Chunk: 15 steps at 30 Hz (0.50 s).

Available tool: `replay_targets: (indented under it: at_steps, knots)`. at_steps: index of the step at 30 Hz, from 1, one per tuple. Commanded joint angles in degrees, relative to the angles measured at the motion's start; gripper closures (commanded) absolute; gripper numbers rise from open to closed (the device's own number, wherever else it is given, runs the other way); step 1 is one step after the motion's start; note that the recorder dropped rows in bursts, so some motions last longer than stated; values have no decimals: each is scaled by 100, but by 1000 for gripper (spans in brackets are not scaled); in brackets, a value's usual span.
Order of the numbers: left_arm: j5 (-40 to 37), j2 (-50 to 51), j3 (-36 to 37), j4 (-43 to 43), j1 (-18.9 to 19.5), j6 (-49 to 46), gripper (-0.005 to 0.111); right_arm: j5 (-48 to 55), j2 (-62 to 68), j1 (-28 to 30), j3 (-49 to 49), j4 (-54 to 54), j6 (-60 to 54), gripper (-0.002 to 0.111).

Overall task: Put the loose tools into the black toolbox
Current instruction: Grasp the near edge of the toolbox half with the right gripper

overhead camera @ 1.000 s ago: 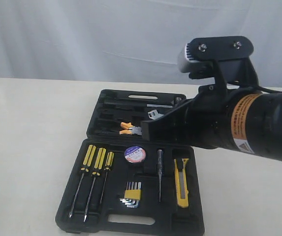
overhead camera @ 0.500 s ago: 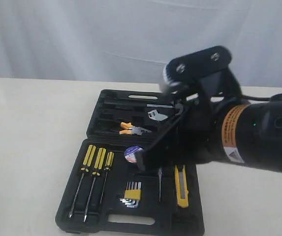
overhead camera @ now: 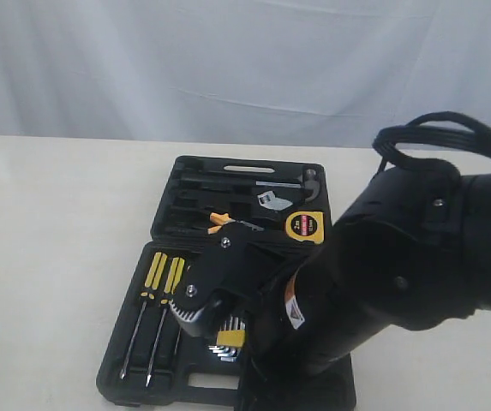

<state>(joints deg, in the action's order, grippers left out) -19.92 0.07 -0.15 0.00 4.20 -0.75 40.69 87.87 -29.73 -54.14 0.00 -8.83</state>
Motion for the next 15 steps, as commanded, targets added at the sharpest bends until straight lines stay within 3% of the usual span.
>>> replay_targets:
  at_steps: [1,3,15]
  knots:
    - [31,-7,15,0,-27,33,107,-106,61,-5,-43,33,-687,64]
    - [31,-7,15,0,-27,33,107,-191,113,-29,-43,33,-769,58]
    - [31,-7,15,0,-27,33,107,-575,1047,-798,-43,-210,-1199,58]
